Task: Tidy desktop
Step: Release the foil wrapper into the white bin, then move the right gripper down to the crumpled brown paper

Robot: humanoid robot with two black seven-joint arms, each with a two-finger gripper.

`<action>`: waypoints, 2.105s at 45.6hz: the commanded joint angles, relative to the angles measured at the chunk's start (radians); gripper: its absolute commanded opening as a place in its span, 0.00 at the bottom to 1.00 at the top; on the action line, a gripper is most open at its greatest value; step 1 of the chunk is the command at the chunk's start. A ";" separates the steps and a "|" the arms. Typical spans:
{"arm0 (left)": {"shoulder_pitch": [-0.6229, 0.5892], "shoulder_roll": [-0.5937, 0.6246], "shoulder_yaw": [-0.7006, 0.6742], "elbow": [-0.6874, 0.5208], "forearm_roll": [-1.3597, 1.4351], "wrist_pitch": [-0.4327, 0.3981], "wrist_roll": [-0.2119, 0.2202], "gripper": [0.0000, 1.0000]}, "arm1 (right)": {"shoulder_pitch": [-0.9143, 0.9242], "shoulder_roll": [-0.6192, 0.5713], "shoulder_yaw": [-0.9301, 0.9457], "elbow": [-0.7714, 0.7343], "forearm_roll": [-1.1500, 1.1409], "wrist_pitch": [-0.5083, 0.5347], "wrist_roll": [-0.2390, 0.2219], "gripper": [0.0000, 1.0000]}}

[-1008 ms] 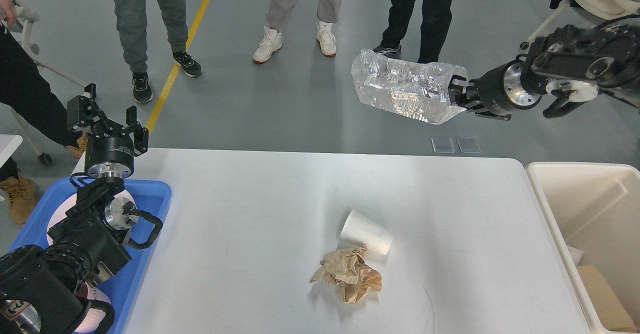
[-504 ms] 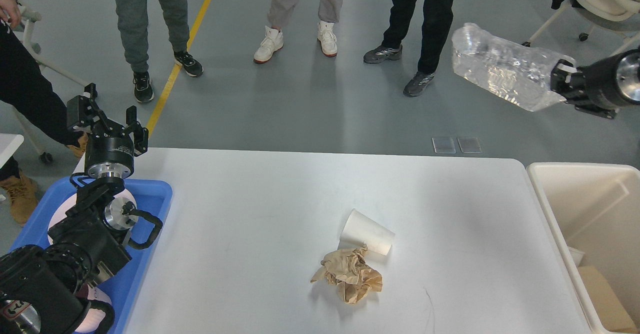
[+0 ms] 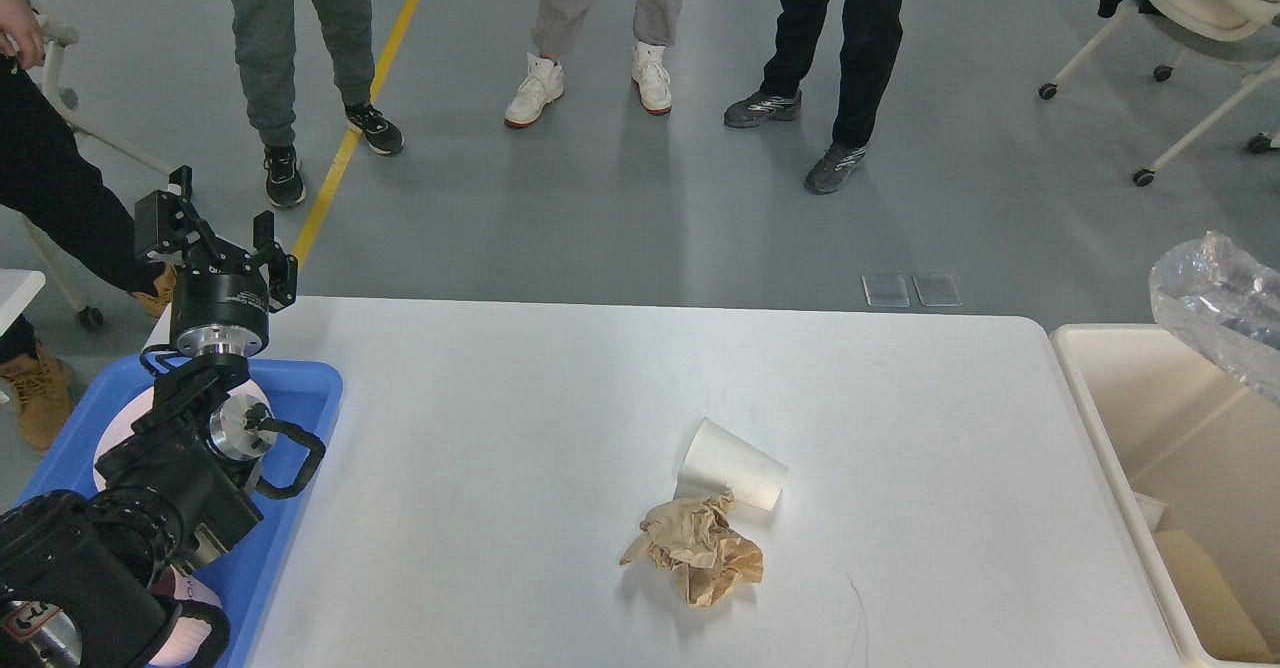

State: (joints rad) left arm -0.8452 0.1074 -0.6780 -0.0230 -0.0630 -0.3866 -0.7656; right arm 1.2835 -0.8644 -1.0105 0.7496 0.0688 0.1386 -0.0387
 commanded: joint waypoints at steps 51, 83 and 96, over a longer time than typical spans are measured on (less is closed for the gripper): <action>0.000 0.000 0.000 0.000 0.000 0.000 0.000 0.96 | 0.289 0.378 -0.154 0.132 0.017 0.067 -0.003 1.00; 0.000 0.000 0.000 0.000 0.000 0.000 0.000 0.96 | 0.850 0.633 -0.200 0.505 0.017 0.633 -0.001 1.00; 0.000 0.000 0.000 0.000 0.000 0.000 -0.001 0.96 | 0.777 0.653 -0.166 0.505 0.016 0.612 -0.003 1.00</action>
State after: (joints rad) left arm -0.8452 0.1074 -0.6780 -0.0230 -0.0630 -0.3866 -0.7656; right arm 2.1293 -0.2240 -1.1995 1.2560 0.0857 0.7809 -0.0400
